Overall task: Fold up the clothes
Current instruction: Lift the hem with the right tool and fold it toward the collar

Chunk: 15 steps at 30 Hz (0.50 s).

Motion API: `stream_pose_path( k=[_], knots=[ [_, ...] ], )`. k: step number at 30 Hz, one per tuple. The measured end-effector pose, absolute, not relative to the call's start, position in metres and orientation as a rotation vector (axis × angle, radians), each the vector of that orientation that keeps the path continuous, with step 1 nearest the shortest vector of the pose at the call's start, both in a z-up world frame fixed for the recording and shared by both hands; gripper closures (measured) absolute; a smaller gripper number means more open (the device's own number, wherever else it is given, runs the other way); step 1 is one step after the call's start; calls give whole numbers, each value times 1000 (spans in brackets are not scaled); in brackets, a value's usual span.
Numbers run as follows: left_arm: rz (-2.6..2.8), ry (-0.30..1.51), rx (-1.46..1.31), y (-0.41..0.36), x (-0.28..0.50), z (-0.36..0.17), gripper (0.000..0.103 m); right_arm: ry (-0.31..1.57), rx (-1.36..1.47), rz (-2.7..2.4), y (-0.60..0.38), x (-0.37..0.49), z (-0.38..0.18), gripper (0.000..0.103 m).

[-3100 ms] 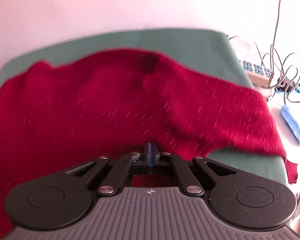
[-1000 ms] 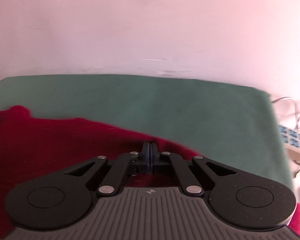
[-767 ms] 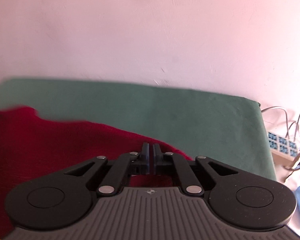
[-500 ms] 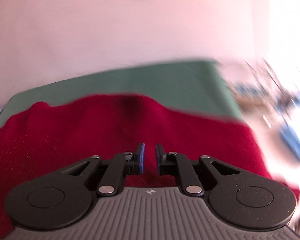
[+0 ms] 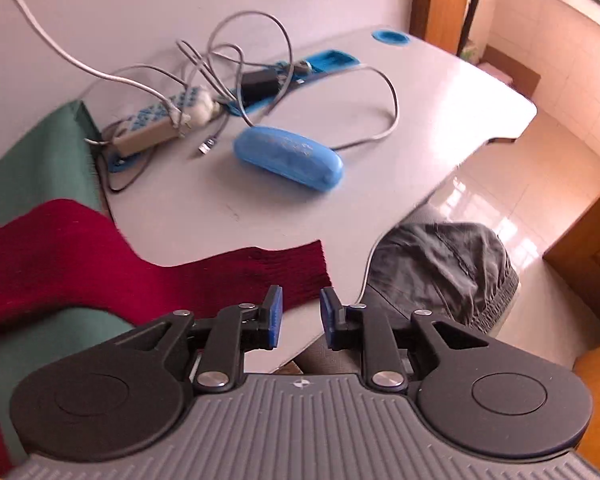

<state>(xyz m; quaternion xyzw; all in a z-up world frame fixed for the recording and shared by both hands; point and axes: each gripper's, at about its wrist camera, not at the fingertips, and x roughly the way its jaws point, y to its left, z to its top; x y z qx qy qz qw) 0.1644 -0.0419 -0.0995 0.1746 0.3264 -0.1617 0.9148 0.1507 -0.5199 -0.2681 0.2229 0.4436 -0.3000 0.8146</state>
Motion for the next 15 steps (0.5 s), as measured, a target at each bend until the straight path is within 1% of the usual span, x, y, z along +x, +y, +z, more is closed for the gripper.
stream_pose_path(
  k=[3, 5, 6, 7, 9, 14, 15],
  knots=[
    [-377, 691, 341, -58, 155, -98, 8, 989, 538, -669, -541, 164, -304, 80],
    [-407, 703, 327, -69, 148, -98, 7, 972, 572, -679, -548, 159, -306, 80],
    [-422, 710, 320, -74, 145, -97, 7, 961, 578, -689, -550, 150, -300, 77],
    [-437, 716, 313, -79, 142, -97, 7, 957, 567, -689, -550, 145, -296, 68],
    [-466, 728, 299, -90, 135, -96, 6, 962, 544, -675, -549, 146, -298, 64],
    [-595, 674, 383, -146, 130, -97, 4, 965, 541, -599, -545, 157, -310, 64],
    [-621, 658, 426, -162, 132, -100, 4, 967, 536, -590, -544, 160, -313, 67]
  ],
)
